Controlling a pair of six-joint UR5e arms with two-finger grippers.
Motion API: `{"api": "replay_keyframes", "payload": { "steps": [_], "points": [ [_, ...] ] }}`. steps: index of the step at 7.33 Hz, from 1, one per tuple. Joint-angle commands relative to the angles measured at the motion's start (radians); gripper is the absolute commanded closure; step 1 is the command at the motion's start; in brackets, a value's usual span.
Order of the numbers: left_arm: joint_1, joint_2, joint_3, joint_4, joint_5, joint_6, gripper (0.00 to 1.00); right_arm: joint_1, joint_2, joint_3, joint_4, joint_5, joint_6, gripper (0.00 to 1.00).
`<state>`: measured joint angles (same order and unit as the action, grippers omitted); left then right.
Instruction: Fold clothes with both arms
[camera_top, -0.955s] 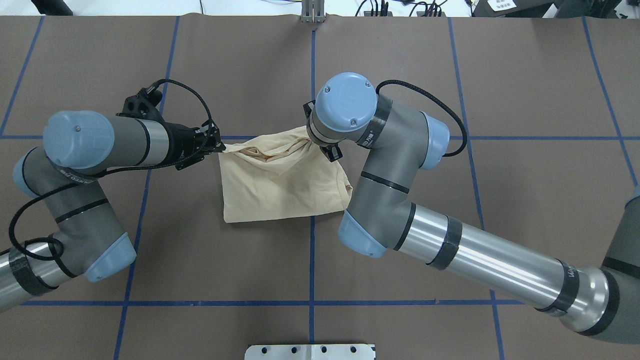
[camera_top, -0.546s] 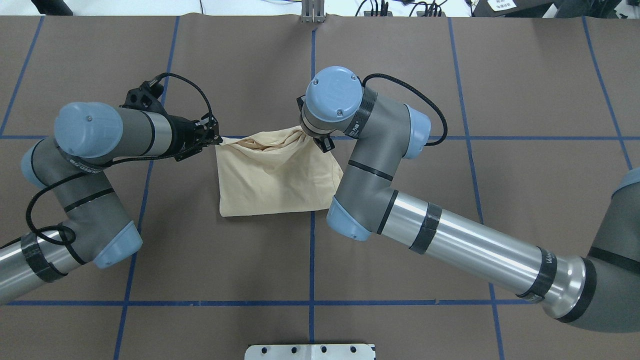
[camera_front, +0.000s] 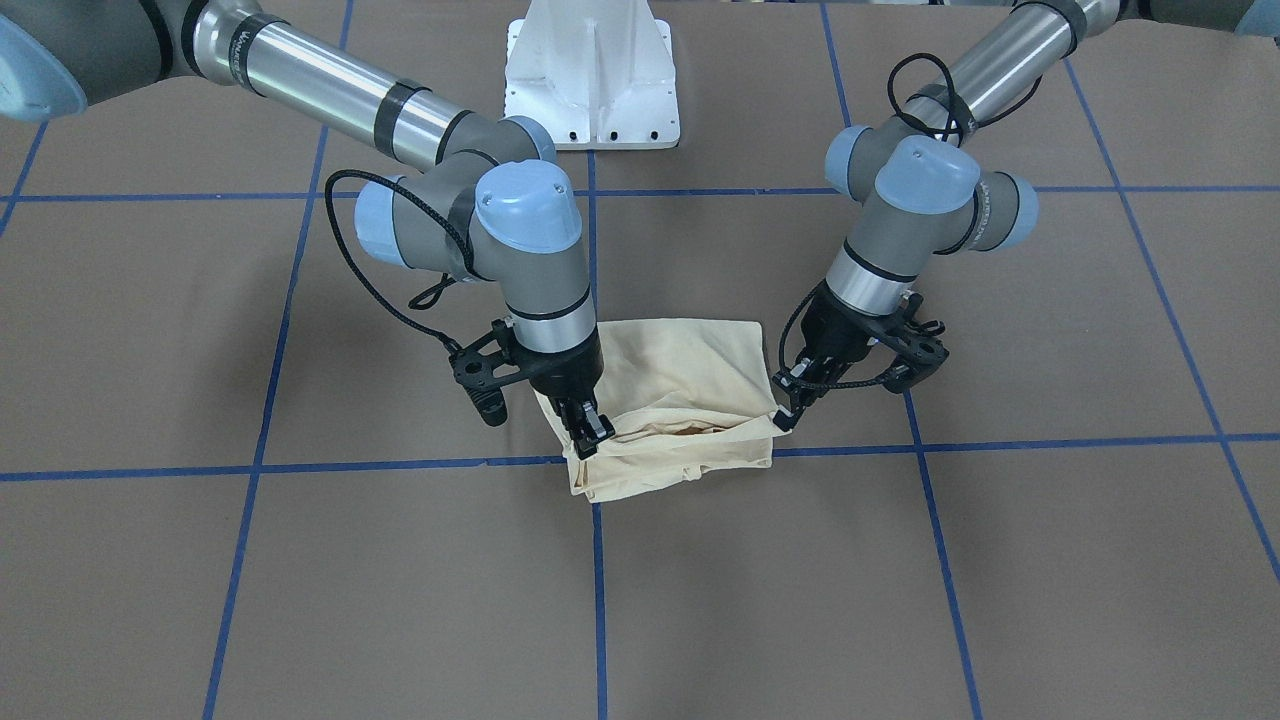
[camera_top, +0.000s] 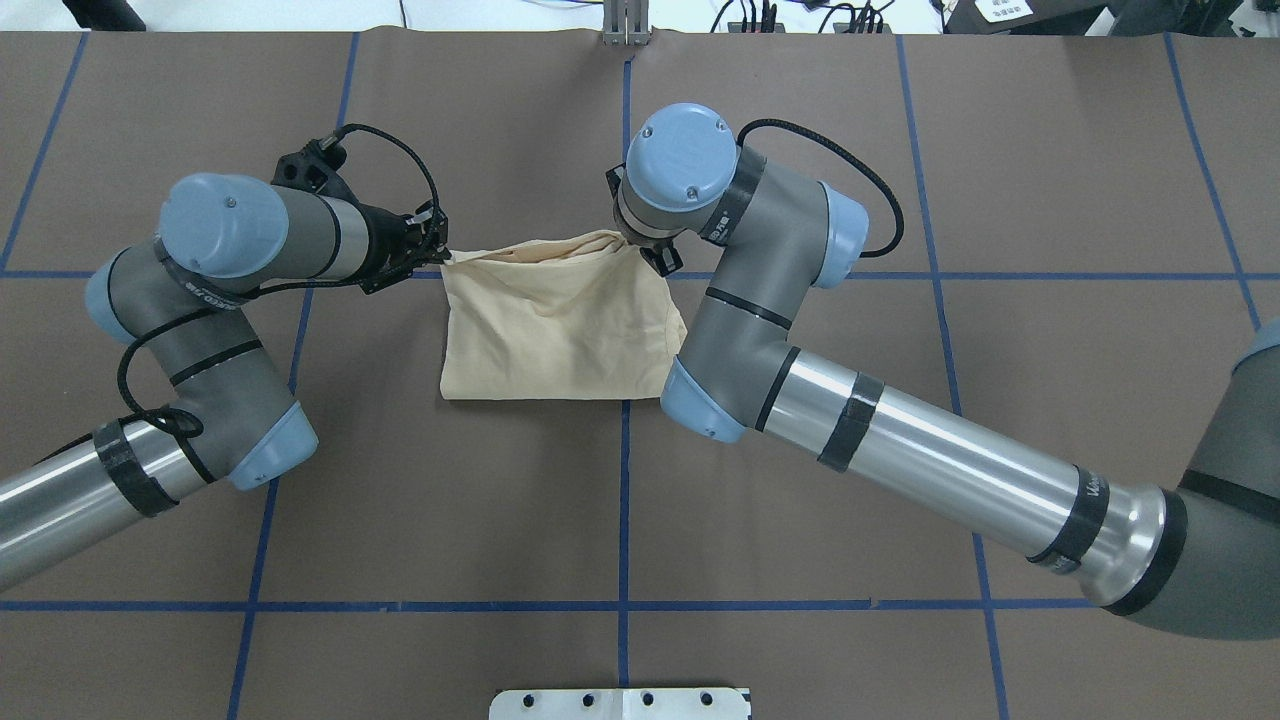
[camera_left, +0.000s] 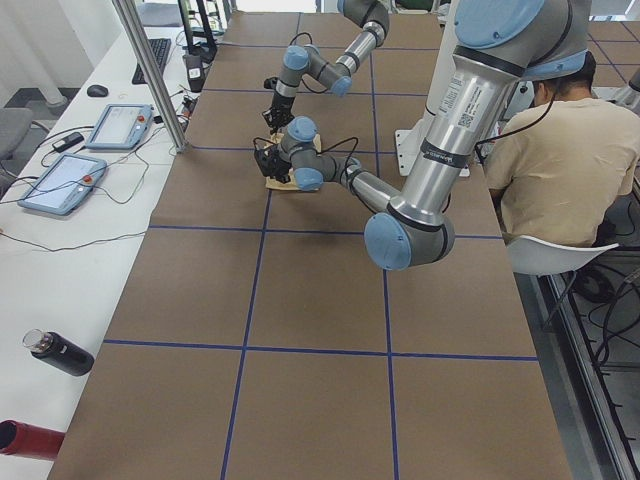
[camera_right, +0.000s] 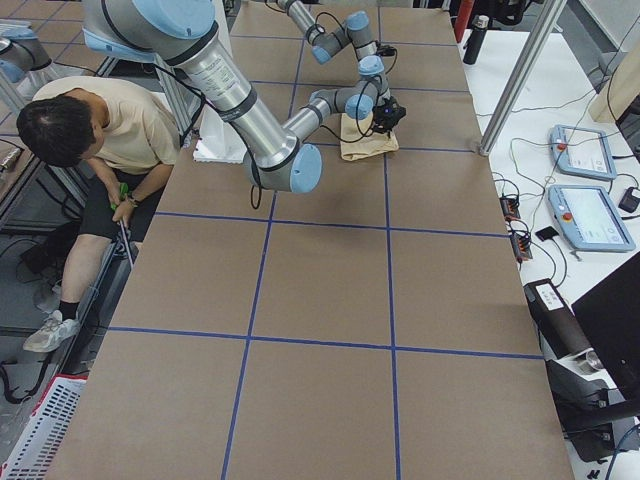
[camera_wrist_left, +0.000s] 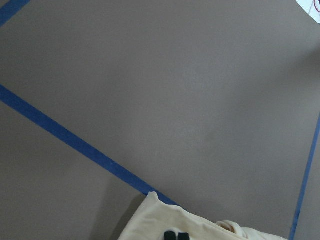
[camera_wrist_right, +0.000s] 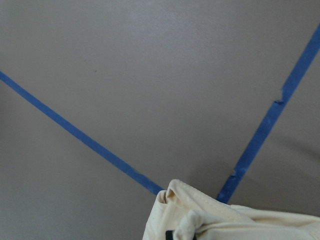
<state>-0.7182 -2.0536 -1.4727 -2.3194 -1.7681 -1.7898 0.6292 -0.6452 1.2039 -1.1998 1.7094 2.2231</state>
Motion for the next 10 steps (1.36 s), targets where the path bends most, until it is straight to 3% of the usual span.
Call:
{"api": "replay_keyframes", "payload": {
  "steps": [1, 2, 6, 7, 9, 10],
  "points": [
    [-0.043, -0.020, 0.080, -0.053, 0.001, 0.056, 0.67, 0.068, 0.106, -0.148, 0.028, 0.030, -0.058, 0.00],
    [-0.050, -0.028, 0.083, -0.055, 0.001, 0.069, 0.60, 0.078, 0.108, -0.155, 0.028, 0.035, -0.086, 0.00],
    [-0.090, -0.030, 0.072, -0.058, -0.007, 0.189, 0.61, 0.133, 0.096, -0.146, 0.022, 0.099, -0.225, 0.00],
    [-0.101, -0.022, 0.055, -0.045, -0.010, 0.310, 0.61, 0.173, 0.026, -0.095, 0.014, 0.183, -0.312, 0.00],
    [-0.194, 0.027, 0.008, -0.044, -0.202, 0.467, 0.60, 0.303, -0.170, 0.070, 0.008, 0.358, -0.556, 0.00],
    [-0.246, 0.094, -0.055, -0.044, -0.264, 0.592, 0.60, 0.390, -0.276, 0.179, -0.050, 0.428, -0.686, 0.00]
  ]
}}
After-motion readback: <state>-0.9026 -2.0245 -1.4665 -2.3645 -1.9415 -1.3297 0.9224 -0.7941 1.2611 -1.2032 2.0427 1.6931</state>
